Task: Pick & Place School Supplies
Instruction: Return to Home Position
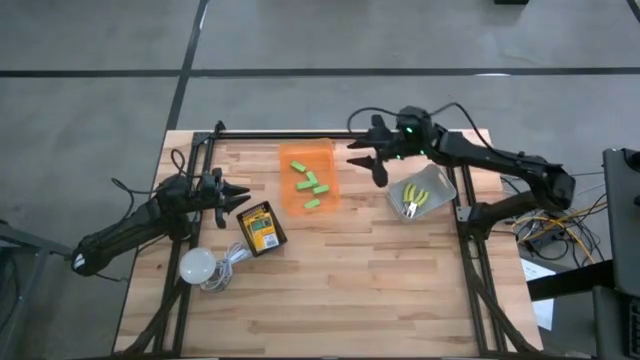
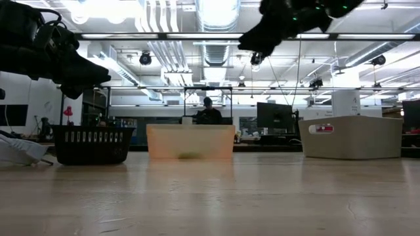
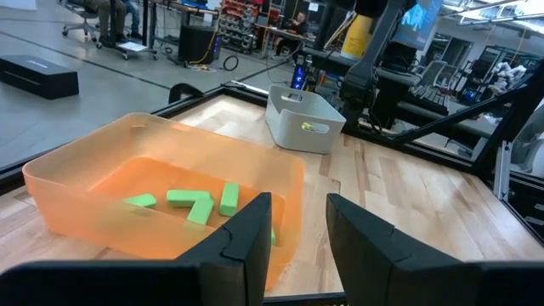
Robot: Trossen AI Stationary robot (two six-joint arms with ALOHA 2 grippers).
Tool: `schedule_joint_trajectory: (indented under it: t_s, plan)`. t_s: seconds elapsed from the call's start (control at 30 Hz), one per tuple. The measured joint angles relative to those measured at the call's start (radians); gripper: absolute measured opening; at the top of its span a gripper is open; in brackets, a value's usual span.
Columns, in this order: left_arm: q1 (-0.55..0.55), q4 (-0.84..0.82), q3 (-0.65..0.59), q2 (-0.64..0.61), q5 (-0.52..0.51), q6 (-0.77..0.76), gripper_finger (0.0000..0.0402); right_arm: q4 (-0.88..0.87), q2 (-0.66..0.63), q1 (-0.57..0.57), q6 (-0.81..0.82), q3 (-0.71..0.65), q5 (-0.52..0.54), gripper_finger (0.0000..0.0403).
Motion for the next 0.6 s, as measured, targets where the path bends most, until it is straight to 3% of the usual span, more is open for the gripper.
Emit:
schedule_joint_trajectory:
  t_s: [0.6]
  plan:
    - [0.000,0.000,0.000,0.000,0.000,0.000,0.0119,0.320,-0.403,-0.009,0.217,-0.547,0.163,0.0196]
